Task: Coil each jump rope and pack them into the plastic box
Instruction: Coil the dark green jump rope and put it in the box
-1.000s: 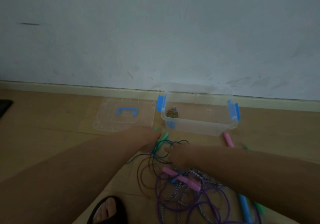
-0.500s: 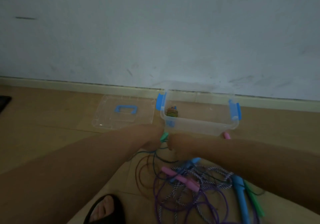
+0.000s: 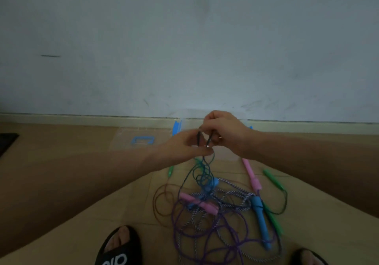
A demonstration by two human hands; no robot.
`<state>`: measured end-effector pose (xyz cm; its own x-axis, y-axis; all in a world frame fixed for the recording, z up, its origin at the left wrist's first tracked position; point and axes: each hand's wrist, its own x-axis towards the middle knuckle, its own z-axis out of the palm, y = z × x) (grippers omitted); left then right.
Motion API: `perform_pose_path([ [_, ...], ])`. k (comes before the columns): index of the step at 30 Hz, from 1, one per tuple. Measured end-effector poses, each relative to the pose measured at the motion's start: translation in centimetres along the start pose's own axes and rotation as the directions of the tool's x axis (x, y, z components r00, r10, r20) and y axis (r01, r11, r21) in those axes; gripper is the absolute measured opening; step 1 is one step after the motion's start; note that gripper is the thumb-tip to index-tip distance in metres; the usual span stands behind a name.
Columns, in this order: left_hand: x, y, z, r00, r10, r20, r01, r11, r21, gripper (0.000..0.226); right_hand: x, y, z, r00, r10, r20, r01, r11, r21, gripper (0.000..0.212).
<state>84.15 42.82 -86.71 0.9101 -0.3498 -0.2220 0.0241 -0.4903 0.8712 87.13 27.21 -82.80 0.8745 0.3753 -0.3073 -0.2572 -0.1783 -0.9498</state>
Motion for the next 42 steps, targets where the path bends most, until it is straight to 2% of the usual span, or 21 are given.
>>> perform_pose_path([
  [1, 0.0, 0.8, 0.2, 1.000, 0.020, -0.023, -0.019, 1.000, 0.011, 0.022, -0.5, -0.2, -0.1, 1.000, -0.007, -0.003, 0.007, 1.000, 0.020, 0.012],
  [4, -0.2, 2.0, 0.6, 0.998, 0.057, -0.039, -0.056, 0.998, 0.028, 0.030, -1.6, -0.8, -0.6, 0.999, -0.021, -0.040, 0.024, 0.997, 0.067, 0.009],
  [6, -0.5, 2.2, 0.6, 0.997, 0.059, -0.053, -0.057, 0.997, 0.046, 0.032, -2.0, -1.0, -1.1, 0.995, -0.042, -0.092, 0.045, 0.998, 0.040, 0.009],
  [10, -1.4, 0.8, -0.1, 0.998, 0.045, -0.051, -0.024, 0.940, 0.341, 0.030, -1.9, -1.0, -3.6, 0.935, -0.074, -0.346, 0.063, 0.997, -0.044, 0.016],
  [12, -2.1, -0.2, -0.9, 0.999, 0.015, -0.049, 0.009, 0.890, 0.455, 0.031, -1.7, -0.5, -6.1, 0.857, -0.144, -0.494, 0.047, 0.978, -0.203, 0.017],
  [14, -2.7, -0.7, -1.5, 0.997, -0.009, -0.076, 0.049, 0.841, 0.539, 0.034, -1.8, 0.6, -8.8, 0.810, -0.215, -0.546, -0.103, 0.864, -0.493, 0.015],
  [16, -3.0, -0.4, -1.7, 0.994, 0.018, -0.108, 0.046, 0.825, 0.564, 0.037, -2.1, 2.1, -10.3, 0.875, -0.150, -0.461, -0.284, 0.611, -0.739, 0.012],
  [17, -3.0, -0.1, -1.6, 0.992, 0.043, -0.115, 0.029, 0.828, 0.560, 0.037, -2.2, 3.0, -10.2, 0.911, -0.083, -0.403, -0.310, 0.508, -0.804, 0.018],
  [18, -3.0, 0.4, -1.3, 0.992, 0.064, -0.110, 0.007, 0.835, 0.549, 0.036, -2.3, 3.6, -9.6, 0.934, -0.031, -0.355, -0.300, 0.470, -0.830, 0.026],
  [20, -3.0, 1.4, -0.3, 0.993, 0.102, -0.067, -0.050, 0.842, 0.538, 0.034, -2.6, 3.5, -7.1, 0.964, -0.060, -0.261, -0.186, 0.548, -0.815, 0.034],
  [23, -3.0, 2.8, 1.3, 0.984, 0.175, -0.008, -0.143, 0.827, 0.544, 0.026, -3.5, 1.9, -2.2, 0.977, -0.198, -0.074, 0.094, 0.720, -0.687, 0.032],
  [25, -3.0, 3.2, 1.7, 0.979, 0.204, -0.001, -0.176, 0.847, 0.501, 0.025, -4.6, 1.3, 0.3, 0.985, -0.173, 0.006, 0.143, 0.794, -0.591, 0.038],
  [27, -3.2, 3.3, 1.7, 0.979, 0.202, 0.008, -0.182, 0.860, 0.477, 0.031, -5.2, 1.9, 1.1, 0.988, -0.152, 0.020, 0.131, 0.773, -0.620, 0.044],
  [30, -3.4, 2.0, 0.8, 0.982, 0.185, 0.022, -0.167, 0.820, 0.547, 0.032, -5.5, 2.4, -0.8, 0.971, -0.239, 0.030, 0.165, 0.567, -0.807, 0.042],
  [32, -3.7, 0.5, -0.2, 0.989, 0.144, 0.026, -0.134, 0.812, 0.568, 0.037, -5.3, 2.6, -3.7, 0.967, -0.239, 0.085, 0.163, 0.328, -0.931, 0.041],
  [34, -4.3, -0.6, -1.1, 0.994, 0.111, 0.011, -0.097, 0.811, 0.578, 0.040, -4.9, 2.8, -7.5, 0.987, -0.163, 0.005, 0.019, 0.088, -0.996, 0.041],
  [35, -4.5, -1.0, -1.6, 0.995, 0.104, -0.012, -0.077, 0.810, 0.581, 0.040, -4.9, 2.9, -9.2, 0.990, -0.113, -0.088, -0.085, 0.030, -0.996, 0.042],
  [37, -4.8, -1.3, -2.1, 0.992, 0.117, -0.053, -0.067, 0.823, 0.564, 0.038, -5.2, 3.1, -10.6, 0.978, 0.046, -0.202, -0.204, 0.053, -0.977, 0.048],
  [39, -4.8, -0.6, -1.9, 0.988, 0.143, -0.061, -0.089, 0.841, 0.534, 0.039, -4.7, 3.2, -9.5, 0.972, 0.193, -0.136, -0.181, 0.236, -0.955, 0.050],
  [42, -4.9, 1.1, -0.5, 0.986, 0.167, 0.009, -0.151, 0.863, 0.483, 0.041, -2.6, 2.8, -4.3, 0.990, 0.143, 0.007, -0.082, 0.607, -0.790, 0.033],
])
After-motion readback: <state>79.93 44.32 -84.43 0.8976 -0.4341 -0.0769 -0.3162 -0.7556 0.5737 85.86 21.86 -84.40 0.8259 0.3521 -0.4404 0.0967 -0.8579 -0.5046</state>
